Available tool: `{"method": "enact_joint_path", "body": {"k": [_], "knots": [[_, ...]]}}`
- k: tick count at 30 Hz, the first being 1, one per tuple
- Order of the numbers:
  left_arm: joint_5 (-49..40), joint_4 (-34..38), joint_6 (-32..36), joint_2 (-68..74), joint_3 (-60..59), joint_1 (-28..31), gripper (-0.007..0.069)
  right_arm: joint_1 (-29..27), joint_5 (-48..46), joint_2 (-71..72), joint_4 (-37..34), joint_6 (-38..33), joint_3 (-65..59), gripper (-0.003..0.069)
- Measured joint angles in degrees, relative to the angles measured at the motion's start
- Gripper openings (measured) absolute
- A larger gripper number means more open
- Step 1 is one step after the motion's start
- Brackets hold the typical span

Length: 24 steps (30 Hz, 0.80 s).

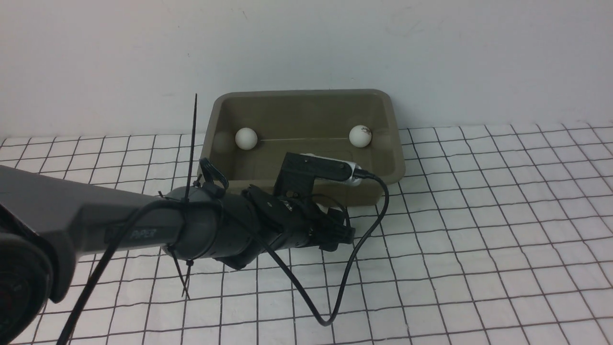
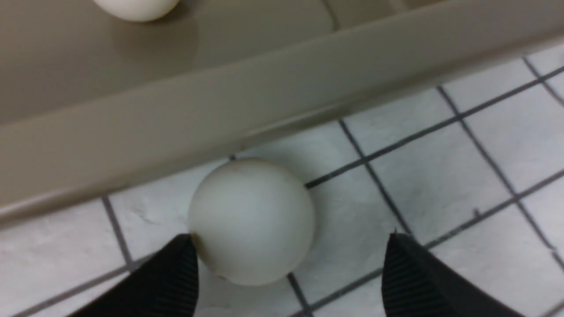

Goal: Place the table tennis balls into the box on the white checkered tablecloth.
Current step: 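Reach for and grasp a ping pong ball on the table beside the basket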

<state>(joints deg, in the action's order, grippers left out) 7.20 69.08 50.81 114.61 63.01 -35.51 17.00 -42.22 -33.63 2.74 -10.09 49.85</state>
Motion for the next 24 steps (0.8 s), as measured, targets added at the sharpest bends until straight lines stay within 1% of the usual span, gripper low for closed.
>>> {"method": "enact_joint_path", "body": {"k": [6,8,9,10,13,14,19,24], "knots": [[3.0,0.1,0.0,1.2,0.0,0.0,0.0494,0.0,0.0,0.0,0.0,-0.3,0.0,-0.0016],[3.6,0.1,0.0,1.4,0.0,0.0,0.0479,0.0,0.0,0.0,0.0,-0.4,0.0,-0.0016],[3.9,0.1,0.0,1.7,0.0,0.0,0.0455,0.0,0.0,0.0,0.0,-0.4,0.0,-0.0016],[3.9,0.1,0.0,1.7,0.0,0.0,0.0455,0.0,0.0,0.0,0.0,-0.4,0.0,-0.0016],[4.1,0.1,0.0,2.4,0.0,0.0,0.0336,0.0,0.0,0.0,0.0,-0.5,0.0,-0.0016],[4.3,0.1,0.0,2.5,0.0,0.0,0.0321,0.0,0.0,0.0,0.0,-0.6,0.0,-0.0016],[3.9,0.1,0.3,2.2,0.0,0.0,0.0321,0.0,0.0,0.0,0.0,-0.6,0.0,-0.0016],[-1.7,0.2,0.4,-1.3,0.0,-0.1,0.0321,0.0,0.0,0.0,0.0,-0.7,0.0,-0.0016]]}}
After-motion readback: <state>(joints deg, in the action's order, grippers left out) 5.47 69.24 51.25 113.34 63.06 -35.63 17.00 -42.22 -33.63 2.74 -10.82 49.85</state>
